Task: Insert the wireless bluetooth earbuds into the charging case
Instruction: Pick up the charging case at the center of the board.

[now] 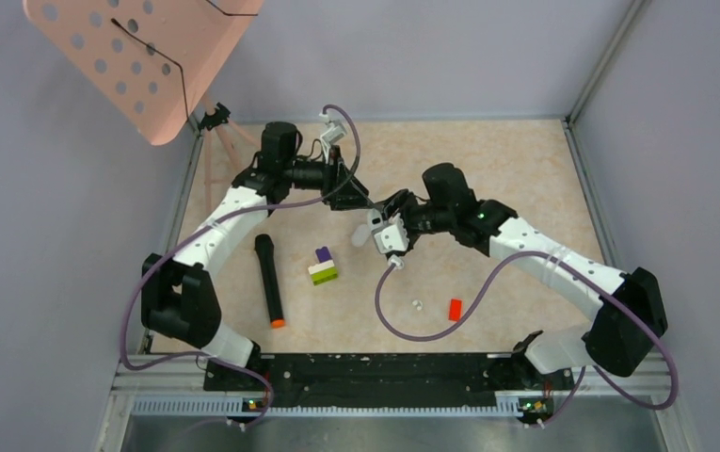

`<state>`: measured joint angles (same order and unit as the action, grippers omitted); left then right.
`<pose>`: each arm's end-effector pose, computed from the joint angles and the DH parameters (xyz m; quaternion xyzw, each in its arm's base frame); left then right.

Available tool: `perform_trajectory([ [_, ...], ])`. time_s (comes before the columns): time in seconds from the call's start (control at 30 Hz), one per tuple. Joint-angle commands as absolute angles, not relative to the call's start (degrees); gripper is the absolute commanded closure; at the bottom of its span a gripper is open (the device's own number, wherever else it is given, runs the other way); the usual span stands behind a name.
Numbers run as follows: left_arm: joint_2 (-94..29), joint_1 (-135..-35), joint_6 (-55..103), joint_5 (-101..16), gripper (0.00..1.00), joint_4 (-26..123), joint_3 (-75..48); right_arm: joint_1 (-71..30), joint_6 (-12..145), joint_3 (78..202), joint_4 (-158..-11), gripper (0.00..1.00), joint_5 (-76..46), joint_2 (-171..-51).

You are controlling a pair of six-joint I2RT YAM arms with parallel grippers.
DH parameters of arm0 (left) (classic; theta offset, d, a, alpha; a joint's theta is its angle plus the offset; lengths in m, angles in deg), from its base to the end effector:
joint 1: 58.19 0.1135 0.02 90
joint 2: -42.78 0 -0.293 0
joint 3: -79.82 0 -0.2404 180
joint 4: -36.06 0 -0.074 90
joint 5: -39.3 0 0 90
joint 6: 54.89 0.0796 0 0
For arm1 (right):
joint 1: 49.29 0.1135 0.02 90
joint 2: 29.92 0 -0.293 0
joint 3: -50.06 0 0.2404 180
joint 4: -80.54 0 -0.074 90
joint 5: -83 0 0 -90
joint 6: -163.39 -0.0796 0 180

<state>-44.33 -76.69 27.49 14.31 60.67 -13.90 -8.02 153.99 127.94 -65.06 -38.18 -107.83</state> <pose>0.3022 -0.1772 0.3564 0.3533 0.6826 -0.5443 0.3361 0.2105 0.2396 0.3195 -0.8057 0.3045 0.0728 0.5028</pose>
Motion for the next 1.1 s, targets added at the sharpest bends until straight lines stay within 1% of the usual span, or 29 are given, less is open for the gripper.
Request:
perform_trajectory([
  [0.0,-46.15,-77.1,29.94,15.2,0.35,64.62,-10.34,-6.65,155.82,130.63,-65.87,0.63,-38.02,-106.94],
  [0.17,-49.07,-78.01,33.24,13.83,0.37,71.89,-7.09,-6.45,155.72,130.61,-67.48,0.63,-36.79,-106.74],
  [0.47,-52.02,-78.86,35.88,14.47,0.49,76.32,-4.03,-6.48,155.56,130.4,-70.36,0.64,-33.98,-107.47],
  [0.53,-53.0,-78.85,38.14,14.6,0.48,79.72,-2.42,-6.49,155.19,130.29,-71.36,0.64,-33.37,-107.51],
  [0.6,-53.73,-78.82,39.97,14.6,0.44,82.56,-1.19,-6.49,155.15,130.31,-71.7,0.64,-32.99,-107.58],
  [0.67,-53.78,-78.91,40.7,14.79,0.45,82.58,-1.09,-6.45,155.09,130.36,-72.0,0.64,-32.92,-107.66],
  [0.8,-54.43,-78.84,40.94,16.01,0.53,82.29,-0.73,-6.45,154.8,130.45,-72.67,0.64,-32.79,-108.05],
  [0.9,-55.0,-78.78,41.33,16.99,0.63,82.51,-0.31,-6.47,154.69,130.56,-72.98,0.64,-32.5,-108.3],
  [1.0,-55.22,-78.76,43.19,18.97,0.81,82.55,-0.26,-6.49,154.35,130.57,-73.17,0.63,-32.93,-108.42],
  [1.03,-55.43,-78.76,43.59,19.68,0.88,82.33,-0.29,-6.47,153.71,130.6,-73.26,0.59,-33.0,-108.55],
  [1.07,-55.74,-78.68,44.17,20.52,0.96,82.26,-0.18,-6.49,152.91,130.54,-73.54,0.53,-32.9,-108.72],
])
